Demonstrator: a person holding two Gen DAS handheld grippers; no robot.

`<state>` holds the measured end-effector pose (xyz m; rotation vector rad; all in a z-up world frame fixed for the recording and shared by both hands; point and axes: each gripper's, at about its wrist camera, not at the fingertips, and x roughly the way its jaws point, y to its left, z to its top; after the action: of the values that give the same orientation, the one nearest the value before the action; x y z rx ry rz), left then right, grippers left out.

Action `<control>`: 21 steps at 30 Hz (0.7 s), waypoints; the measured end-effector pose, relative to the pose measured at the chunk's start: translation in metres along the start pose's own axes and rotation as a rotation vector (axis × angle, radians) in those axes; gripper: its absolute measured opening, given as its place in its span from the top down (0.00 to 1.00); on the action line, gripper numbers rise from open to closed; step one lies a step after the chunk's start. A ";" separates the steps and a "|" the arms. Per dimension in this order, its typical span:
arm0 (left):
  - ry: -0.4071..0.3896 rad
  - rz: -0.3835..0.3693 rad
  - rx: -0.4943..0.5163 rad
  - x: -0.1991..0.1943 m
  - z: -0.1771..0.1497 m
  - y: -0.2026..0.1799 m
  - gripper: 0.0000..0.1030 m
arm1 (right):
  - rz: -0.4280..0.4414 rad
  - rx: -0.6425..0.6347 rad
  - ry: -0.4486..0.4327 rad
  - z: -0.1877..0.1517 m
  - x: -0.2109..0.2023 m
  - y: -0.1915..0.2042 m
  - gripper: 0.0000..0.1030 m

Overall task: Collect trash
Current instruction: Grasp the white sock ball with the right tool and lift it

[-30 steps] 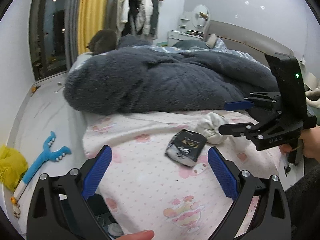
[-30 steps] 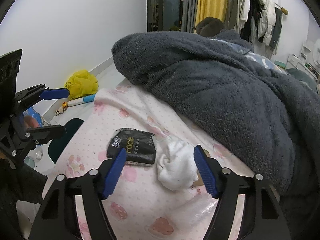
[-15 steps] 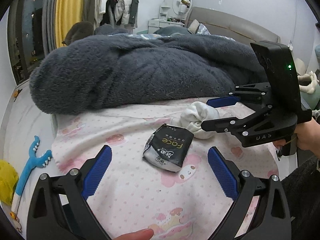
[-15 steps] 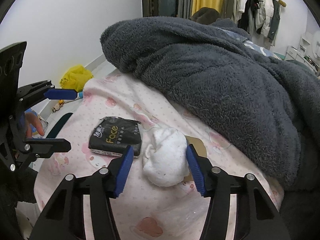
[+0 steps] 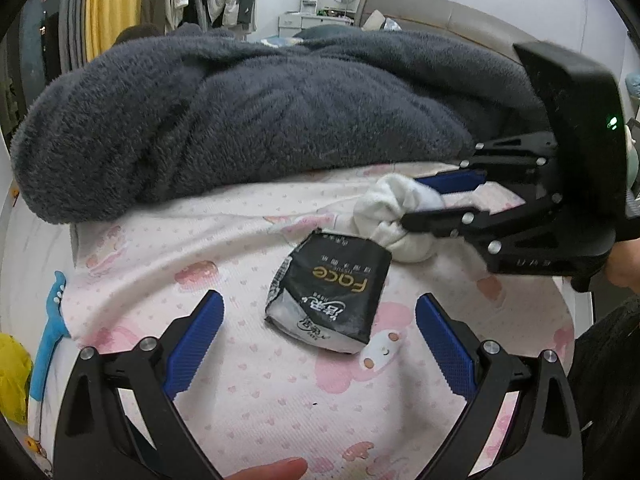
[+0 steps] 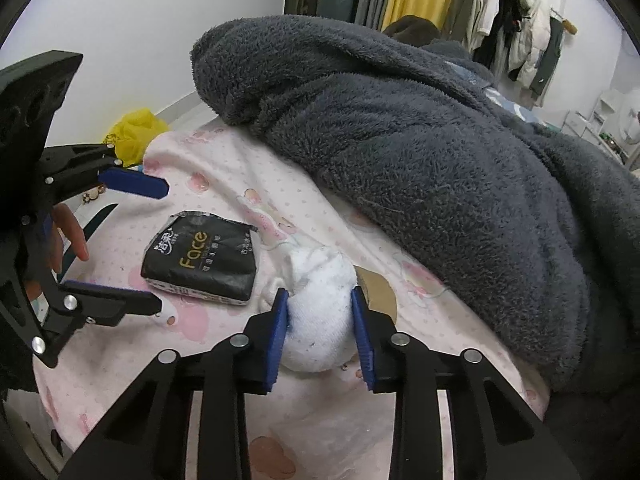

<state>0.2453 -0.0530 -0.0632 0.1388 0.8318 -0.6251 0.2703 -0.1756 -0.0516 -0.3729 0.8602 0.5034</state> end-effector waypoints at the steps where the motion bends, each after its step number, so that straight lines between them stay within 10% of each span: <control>1: 0.003 -0.003 -0.002 0.002 0.000 0.001 0.05 | -0.008 -0.005 -0.001 0.000 0.000 0.000 0.74; 21: -0.006 0.004 -0.025 0.024 0.008 -0.008 0.06 | 0.217 0.266 -0.160 0.003 -0.042 -0.048 0.78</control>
<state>0.2576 -0.0735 -0.0744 0.1156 0.8327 -0.6114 0.2756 -0.2245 -0.0113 0.0050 0.8031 0.6022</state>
